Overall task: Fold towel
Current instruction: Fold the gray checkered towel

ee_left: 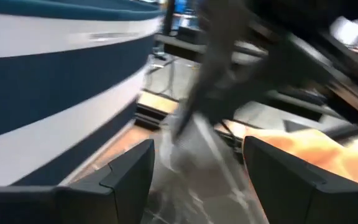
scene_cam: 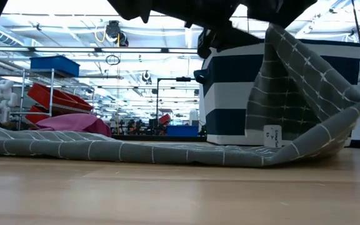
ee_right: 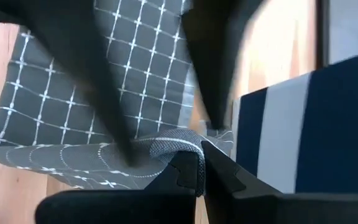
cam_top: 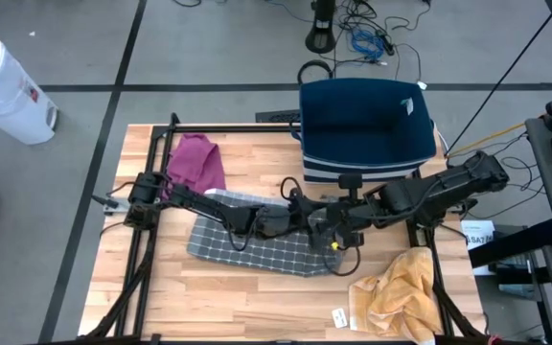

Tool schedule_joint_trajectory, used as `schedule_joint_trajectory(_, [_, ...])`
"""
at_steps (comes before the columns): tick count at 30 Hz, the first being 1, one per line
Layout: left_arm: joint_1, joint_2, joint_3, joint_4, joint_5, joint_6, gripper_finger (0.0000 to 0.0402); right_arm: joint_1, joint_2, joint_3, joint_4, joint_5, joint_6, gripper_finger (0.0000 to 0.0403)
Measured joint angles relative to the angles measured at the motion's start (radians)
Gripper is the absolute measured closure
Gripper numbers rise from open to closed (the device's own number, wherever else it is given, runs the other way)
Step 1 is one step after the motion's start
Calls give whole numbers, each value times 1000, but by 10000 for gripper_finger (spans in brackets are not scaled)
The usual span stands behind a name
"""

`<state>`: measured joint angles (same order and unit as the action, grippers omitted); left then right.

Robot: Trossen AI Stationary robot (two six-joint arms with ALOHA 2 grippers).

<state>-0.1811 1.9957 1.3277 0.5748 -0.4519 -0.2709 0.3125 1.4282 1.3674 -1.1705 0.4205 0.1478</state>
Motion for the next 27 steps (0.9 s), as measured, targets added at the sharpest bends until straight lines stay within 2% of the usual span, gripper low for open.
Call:
schedule_joint_trajectory(6, [17, -1, 0, -39, 60, -18, 147, -16, 59, 0, 33, 19, -37, 403])
schedule_joint_trajectory(14, [14, -1, 0, -171, -16, -19, 167, -19, 29, 0, 126, 25, -60, 403])
schedule_joint_trajectory(18, [10, -1, 0, -153, -79, -4, 178, -19, 20, 0, 125, 25, -52, 403])
schedule_joint_trajectory(27, [8, -1, 0, -140, -88, 31, 229, -18, 19, 0, 35, 20, 34, 403])
